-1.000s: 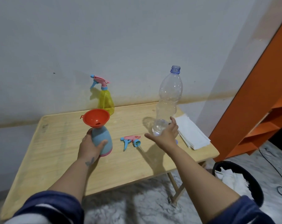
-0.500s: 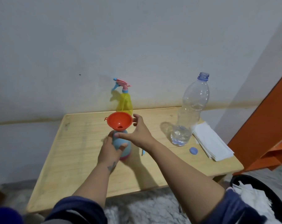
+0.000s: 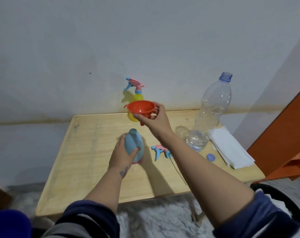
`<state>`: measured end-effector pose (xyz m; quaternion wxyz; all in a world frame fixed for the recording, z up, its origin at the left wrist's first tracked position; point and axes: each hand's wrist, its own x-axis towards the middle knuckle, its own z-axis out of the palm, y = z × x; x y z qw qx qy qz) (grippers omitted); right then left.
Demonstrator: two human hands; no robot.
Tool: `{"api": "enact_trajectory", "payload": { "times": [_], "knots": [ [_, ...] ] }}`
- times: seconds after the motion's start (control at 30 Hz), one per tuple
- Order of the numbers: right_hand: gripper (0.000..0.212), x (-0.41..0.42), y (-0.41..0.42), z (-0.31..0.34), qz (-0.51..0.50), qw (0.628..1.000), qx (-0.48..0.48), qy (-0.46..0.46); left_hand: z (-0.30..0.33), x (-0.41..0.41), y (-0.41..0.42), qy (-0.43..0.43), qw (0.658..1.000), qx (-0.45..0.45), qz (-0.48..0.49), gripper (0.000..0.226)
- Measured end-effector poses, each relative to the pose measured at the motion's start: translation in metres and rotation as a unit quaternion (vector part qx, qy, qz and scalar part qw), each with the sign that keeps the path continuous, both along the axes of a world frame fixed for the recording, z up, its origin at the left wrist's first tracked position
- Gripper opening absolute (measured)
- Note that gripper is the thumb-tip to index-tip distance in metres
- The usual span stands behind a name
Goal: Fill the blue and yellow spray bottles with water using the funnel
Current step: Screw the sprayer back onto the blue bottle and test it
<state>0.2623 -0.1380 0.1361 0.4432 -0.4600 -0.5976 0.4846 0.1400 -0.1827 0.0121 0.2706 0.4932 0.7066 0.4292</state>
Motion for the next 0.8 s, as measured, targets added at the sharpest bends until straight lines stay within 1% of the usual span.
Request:
{"api": "enact_trajectory", "payload": {
  "times": [0.13,0.27,0.37,0.53,0.63,0.67,0.73,0.77,0.8],
  "knots": [
    [0.074,0.036,0.007,0.002,-0.04,0.998,-0.02,-0.038,-0.001,-0.001,-0.001,0.002,1.0,-0.004,-0.004,0.067],
    [0.074,0.08,0.011,-0.026,-0.076,0.989,-0.114,-0.059,-0.003,-0.002,-0.001,0.009,1.0,-0.006,-0.005,0.067],
    [0.075,0.104,0.012,-0.055,-0.104,0.978,-0.162,-0.077,-0.005,-0.001,-0.001,0.015,1.0,-0.002,0.001,0.069],
    [0.066,0.119,0.018,-0.1,-0.183,0.956,-0.225,-0.037,-0.011,0.0,0.001,0.02,1.0,-0.002,0.024,0.074],
    [0.047,0.113,0.024,-0.11,-0.198,0.948,-0.247,0.018,-0.014,-0.003,0.001,0.014,1.0,0.006,0.018,0.071],
    [0.052,0.109,0.028,-0.115,-0.204,0.946,-0.25,0.037,-0.015,-0.003,0.001,0.013,1.0,0.007,0.018,0.071],
    [0.085,0.105,0.044,-0.143,-0.225,0.938,-0.25,0.08,-0.016,-0.003,0.001,0.012,1.0,0.01,0.019,0.072],
    [0.095,0.104,0.058,-0.168,-0.239,0.933,-0.251,0.096,-0.016,-0.003,0.001,0.01,1.0,0.012,0.02,0.072],
    [0.096,0.102,0.068,-0.185,-0.259,0.925,-0.256,0.107,-0.016,-0.003,0.001,0.008,1.0,0.014,0.02,0.072]
  ]
}}
